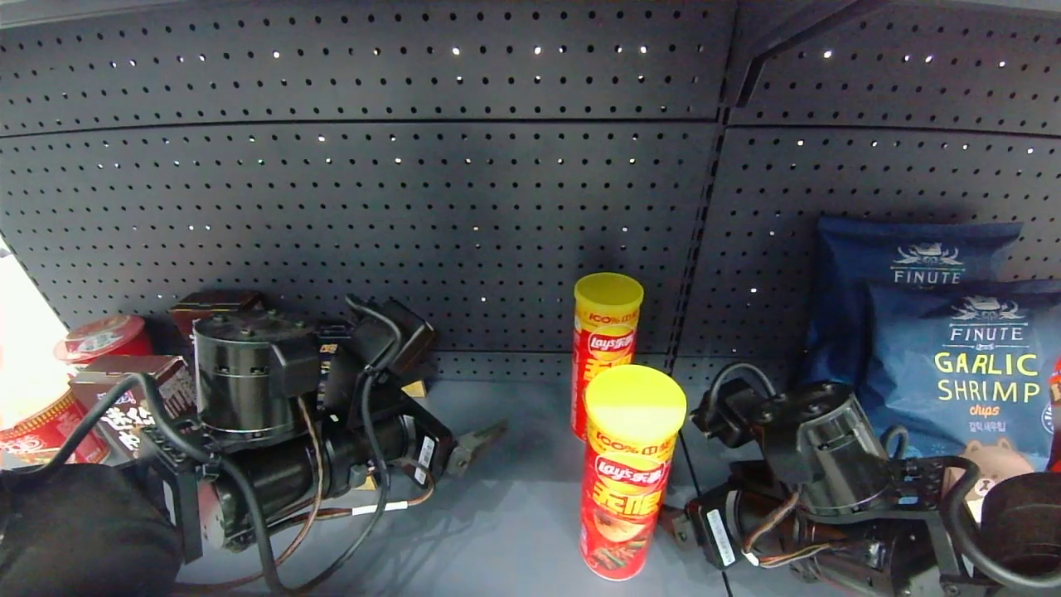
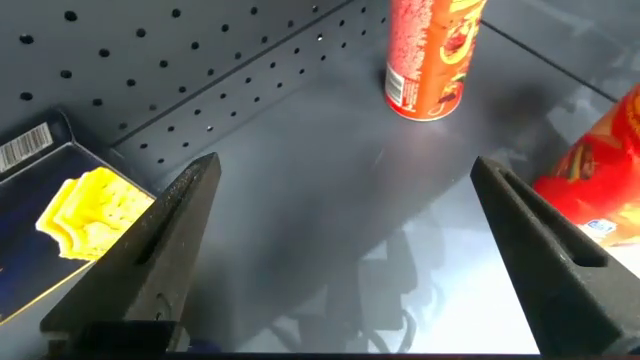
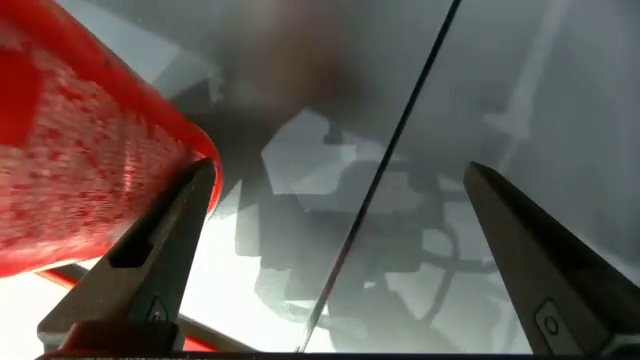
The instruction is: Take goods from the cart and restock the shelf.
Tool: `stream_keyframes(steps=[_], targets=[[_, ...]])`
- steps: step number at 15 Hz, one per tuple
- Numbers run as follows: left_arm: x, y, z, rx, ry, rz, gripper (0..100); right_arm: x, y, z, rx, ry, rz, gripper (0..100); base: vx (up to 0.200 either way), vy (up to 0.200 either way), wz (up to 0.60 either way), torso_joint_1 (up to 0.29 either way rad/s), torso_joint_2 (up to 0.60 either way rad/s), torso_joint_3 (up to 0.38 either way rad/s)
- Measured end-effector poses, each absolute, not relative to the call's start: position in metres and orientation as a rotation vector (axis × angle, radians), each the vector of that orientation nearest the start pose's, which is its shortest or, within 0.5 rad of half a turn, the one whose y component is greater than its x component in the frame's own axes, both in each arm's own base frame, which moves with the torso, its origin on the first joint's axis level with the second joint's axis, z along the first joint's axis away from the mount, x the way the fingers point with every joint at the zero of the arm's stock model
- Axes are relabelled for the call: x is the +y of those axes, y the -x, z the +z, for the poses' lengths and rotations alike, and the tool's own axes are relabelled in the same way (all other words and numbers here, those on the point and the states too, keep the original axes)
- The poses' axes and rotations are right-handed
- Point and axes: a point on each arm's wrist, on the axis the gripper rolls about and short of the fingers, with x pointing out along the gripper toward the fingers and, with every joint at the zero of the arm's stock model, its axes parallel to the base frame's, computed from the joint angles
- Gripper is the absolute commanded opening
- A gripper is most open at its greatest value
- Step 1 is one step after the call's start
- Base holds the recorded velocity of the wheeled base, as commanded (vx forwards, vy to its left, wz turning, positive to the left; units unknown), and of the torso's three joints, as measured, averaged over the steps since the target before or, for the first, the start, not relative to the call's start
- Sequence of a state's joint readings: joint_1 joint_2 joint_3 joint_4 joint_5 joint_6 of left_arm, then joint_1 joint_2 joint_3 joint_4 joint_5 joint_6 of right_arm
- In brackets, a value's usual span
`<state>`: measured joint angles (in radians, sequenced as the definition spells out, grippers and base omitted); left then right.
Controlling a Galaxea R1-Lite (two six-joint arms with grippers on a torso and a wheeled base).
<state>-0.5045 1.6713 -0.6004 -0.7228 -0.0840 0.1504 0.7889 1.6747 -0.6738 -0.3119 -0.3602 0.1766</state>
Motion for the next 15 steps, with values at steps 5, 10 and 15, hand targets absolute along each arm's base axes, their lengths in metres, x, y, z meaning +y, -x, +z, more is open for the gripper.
stream_keyframes(steps=[5, 10, 15], targets=[[-0.141, -0.248, 0.145, 0.301, -0.224, -0.616, 100, 0.18, -0.194, 0.123, 0.63, 0.22, 0.332, 100, 0.0, 0.0, 0.0, 0.0, 0.0, 0.0], [-0.145, -0.251, 0.138, 0.318, -0.235, -0.624, 100, 0.168, -0.181, 0.126, 0.621, 0.22, 0.332, 100, 0.0, 0.0, 0.0, 0.0, 0.0, 0.0], [-0.147, -0.253, 0.135, 0.331, -0.241, -0.628, 100, 0.17, -0.174, 0.132, 0.601, 0.211, 0.364, 100, 0.0, 0.0, 0.0, 0.0, 0.0, 0.0]])
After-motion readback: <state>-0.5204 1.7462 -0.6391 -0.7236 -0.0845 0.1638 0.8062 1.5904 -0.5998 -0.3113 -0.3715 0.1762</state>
